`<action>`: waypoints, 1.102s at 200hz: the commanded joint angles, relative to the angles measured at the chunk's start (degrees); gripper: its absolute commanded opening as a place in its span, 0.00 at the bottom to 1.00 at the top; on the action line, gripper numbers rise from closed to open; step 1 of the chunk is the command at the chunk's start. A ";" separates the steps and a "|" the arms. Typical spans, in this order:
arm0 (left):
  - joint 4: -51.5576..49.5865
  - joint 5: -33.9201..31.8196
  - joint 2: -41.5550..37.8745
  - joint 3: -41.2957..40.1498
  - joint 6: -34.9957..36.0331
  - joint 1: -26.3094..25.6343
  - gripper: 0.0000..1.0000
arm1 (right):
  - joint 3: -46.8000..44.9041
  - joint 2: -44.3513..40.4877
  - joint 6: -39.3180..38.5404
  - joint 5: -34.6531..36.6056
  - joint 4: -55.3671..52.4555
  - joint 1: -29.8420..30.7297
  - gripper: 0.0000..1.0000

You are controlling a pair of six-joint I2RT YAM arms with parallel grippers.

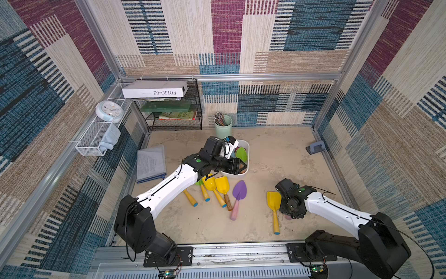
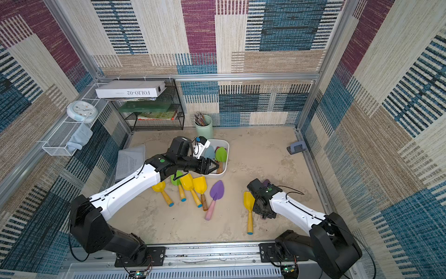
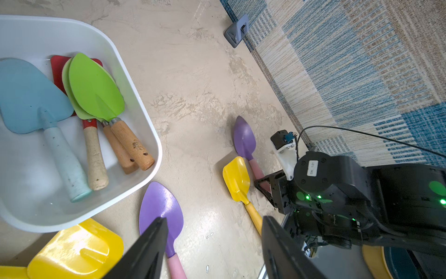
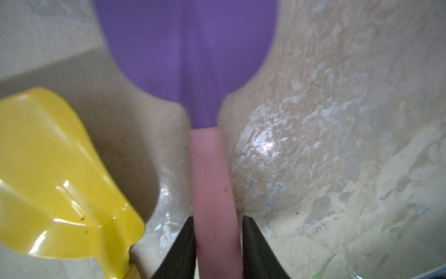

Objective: Put the shovel into the storage box
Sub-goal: Pick up the shovel from the center of the board.

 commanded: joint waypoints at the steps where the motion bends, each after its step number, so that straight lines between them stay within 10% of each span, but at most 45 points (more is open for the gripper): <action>1: 1.27 -0.35 0.06 0.59 -0.58 -0.58 0.65 | -0.10 -1.69 1.43 1.56 -0.43 -0.01 0.18; 31: 1.36 -0.79 2.00 1.47 -1.31 -1.61 0.65 | 0.75 -6.63 3.10 3.49 -1.36 -0.01 0.00; 140: 4.60 1.14 16.09 10.27 -4.11 -3.51 0.65 | 10.33 -11.91 -24.79 -16.24 12.90 0.07 0.00; 220: 7.53 -1.58 20.47 13.62 -3.30 -5.01 0.64 | 14.77 -3.91 -29.88 -19.78 13.89 0.11 0.00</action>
